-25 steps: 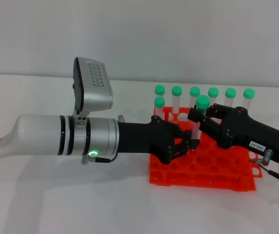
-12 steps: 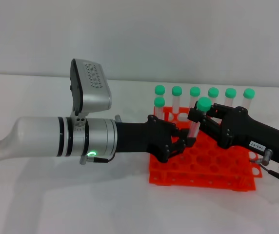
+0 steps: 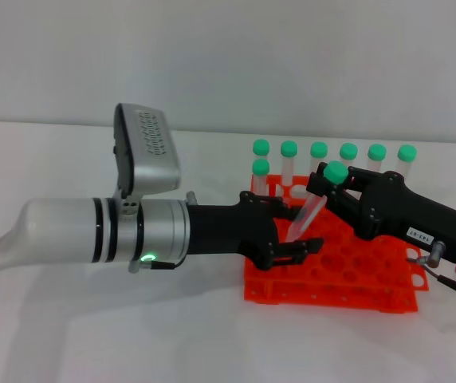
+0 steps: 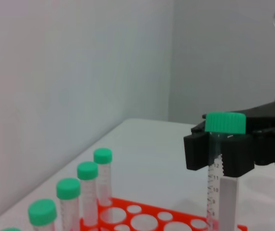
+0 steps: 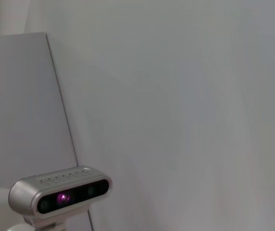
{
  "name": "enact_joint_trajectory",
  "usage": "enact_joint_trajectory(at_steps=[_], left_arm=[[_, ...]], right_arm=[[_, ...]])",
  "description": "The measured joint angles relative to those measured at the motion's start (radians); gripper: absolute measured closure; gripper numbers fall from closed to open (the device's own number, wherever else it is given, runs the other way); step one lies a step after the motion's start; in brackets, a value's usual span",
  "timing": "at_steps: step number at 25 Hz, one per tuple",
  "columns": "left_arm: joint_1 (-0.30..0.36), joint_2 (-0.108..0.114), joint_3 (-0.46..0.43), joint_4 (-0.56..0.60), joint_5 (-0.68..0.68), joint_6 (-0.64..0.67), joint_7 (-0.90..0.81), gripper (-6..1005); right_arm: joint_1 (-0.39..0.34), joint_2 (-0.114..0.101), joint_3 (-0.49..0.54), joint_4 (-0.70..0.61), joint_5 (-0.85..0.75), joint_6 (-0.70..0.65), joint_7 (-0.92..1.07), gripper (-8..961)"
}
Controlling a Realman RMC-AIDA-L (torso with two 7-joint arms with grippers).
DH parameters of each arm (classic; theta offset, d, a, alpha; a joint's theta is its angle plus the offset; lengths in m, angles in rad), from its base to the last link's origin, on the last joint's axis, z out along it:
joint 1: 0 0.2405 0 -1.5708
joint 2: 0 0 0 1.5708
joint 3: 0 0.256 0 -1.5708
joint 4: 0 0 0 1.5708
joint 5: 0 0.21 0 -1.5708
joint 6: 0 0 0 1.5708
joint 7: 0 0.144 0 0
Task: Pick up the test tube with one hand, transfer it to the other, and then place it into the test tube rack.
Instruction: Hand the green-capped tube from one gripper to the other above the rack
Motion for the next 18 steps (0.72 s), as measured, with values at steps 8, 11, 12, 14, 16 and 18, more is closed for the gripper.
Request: enact_joint_trajectory(at_steps=[8,11,12,14,16,18], left_arm=[[0.027,0.000,0.006,0.001,-0.065,0.000,0.046,323],[0.031,0.000,0.006,0.001,-0.066,-0.001,0.053,256],[0.034,0.000,0.006,0.001,-0.067,-0.003,0.055,233],[0.042,0.000,0.006,0.001,-0.069,-0.012,0.057,211],[0.054,0.000,0.006,0.001,-0.083,-0.017,0.062,212],[0.079,0.000,0.006,0.002,-0.107,-0.018,0.086,212]], right_arm=[[-0.001,-0.003,0.000,-0.001,0.002,0.000,0.000,753],[-0.002,-0.002,0.000,-0.011,0.004,0.000,0.000,753],[-0.002,-0.004,0.000,-0.016,0.005,0.000,0.000,753],[-0.002,-0.009,0.002,-0.022,0.006,0.000,0.000,753],[0.003,-0.016,0.007,-0.027,0.006,0.001,0.000,753],[0.008,-0.021,0.019,-0.032,0.004,0.005,0.000,752]])
